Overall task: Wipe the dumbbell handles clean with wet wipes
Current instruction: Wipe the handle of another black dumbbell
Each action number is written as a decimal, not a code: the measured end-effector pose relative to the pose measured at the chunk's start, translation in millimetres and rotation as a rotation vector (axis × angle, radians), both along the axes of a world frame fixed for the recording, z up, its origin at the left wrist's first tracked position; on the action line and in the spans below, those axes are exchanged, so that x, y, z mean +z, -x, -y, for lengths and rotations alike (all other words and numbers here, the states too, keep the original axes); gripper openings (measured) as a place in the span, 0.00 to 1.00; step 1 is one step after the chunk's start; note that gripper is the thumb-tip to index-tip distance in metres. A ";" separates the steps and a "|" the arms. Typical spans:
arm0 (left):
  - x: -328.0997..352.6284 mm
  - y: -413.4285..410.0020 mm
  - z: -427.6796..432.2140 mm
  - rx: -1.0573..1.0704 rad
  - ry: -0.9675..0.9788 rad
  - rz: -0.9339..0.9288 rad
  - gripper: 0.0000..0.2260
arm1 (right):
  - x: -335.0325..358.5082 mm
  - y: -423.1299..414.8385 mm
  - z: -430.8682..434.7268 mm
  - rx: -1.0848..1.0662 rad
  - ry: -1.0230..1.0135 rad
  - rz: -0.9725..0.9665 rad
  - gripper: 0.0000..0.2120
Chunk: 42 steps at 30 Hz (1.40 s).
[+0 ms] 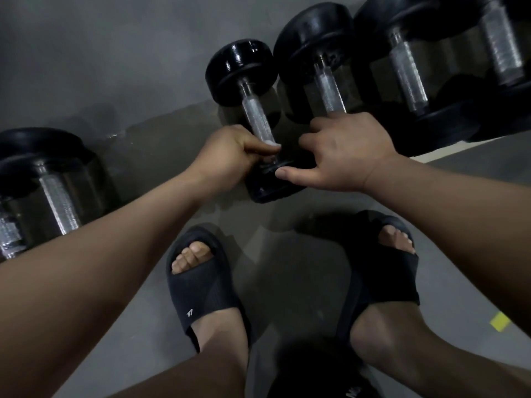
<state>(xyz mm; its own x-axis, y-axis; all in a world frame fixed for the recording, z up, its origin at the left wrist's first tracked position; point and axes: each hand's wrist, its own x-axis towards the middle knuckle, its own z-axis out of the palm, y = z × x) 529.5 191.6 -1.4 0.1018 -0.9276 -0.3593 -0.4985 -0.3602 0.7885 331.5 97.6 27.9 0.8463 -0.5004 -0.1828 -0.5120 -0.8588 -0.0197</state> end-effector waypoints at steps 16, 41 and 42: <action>-7.1 7.3 18.8 0.786 -0.146 -0.474 0.08 | -2.2 0.5 -0.8 -0.021 0.003 0.015 0.42; -7.9 5.2 -8.1 0.453 -0.325 -0.445 0.08 | 0.8 0.0 -1.6 -0.044 -0.029 0.022 0.41; -6.4 7.0 -9.0 0.414 -0.296 -0.368 0.08 | 0.9 -0.2 -1.7 -0.049 -0.030 0.017 0.40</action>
<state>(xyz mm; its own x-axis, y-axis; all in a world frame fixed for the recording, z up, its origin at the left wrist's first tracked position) 522.6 200.5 -7.8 0.2521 -0.6934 -0.6750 0.0144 -0.6948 0.7191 331.8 99.3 28.8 0.8242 -0.5356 -0.1839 -0.5526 -0.8316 -0.0545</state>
